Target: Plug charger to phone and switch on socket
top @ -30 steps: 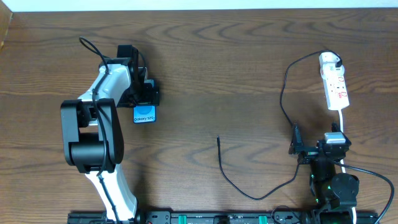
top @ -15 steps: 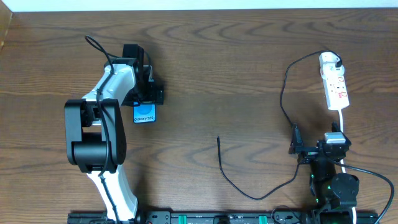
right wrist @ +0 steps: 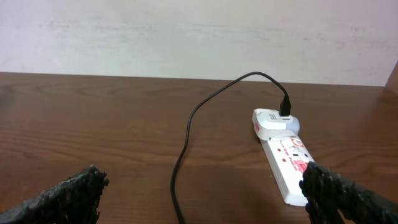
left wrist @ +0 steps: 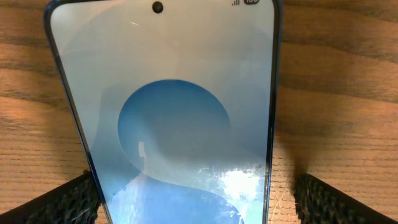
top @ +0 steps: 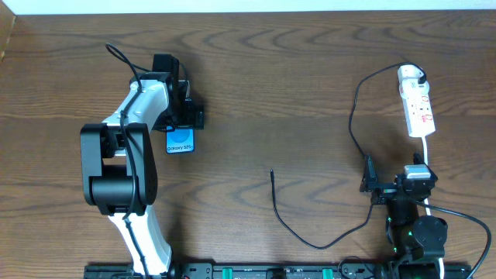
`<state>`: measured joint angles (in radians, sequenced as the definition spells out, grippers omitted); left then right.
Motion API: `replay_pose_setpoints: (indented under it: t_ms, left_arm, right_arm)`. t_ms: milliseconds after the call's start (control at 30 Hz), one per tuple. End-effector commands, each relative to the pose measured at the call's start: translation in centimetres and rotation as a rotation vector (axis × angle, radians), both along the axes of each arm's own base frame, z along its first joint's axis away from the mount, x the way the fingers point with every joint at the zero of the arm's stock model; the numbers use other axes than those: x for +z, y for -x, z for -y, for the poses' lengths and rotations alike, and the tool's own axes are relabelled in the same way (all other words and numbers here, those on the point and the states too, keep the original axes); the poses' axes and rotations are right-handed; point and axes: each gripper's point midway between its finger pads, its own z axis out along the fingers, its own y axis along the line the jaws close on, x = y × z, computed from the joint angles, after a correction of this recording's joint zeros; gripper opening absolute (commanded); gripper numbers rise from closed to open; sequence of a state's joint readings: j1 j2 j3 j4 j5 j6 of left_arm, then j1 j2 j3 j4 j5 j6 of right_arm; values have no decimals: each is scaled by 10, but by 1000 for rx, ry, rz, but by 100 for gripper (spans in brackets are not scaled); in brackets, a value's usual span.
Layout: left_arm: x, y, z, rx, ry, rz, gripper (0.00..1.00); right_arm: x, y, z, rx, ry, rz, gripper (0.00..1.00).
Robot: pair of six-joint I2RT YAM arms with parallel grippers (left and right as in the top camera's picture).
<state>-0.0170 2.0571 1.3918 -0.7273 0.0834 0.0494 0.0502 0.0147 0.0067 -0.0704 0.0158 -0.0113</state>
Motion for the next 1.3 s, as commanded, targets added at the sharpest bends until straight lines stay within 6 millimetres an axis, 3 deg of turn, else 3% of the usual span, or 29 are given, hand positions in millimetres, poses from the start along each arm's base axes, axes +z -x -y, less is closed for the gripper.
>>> replay_pose_setpoints:
  t_ms: [0, 1267]
  left_arm:
    - [-18, 13, 7, 1, 36, -60, 98]
    - [-18, 13, 7, 1, 36, -61, 97]
  right_arm:
    - [0, 0, 0, -2, -6, 3, 99]
    - [0, 0, 0, -1, -6, 3, 99]
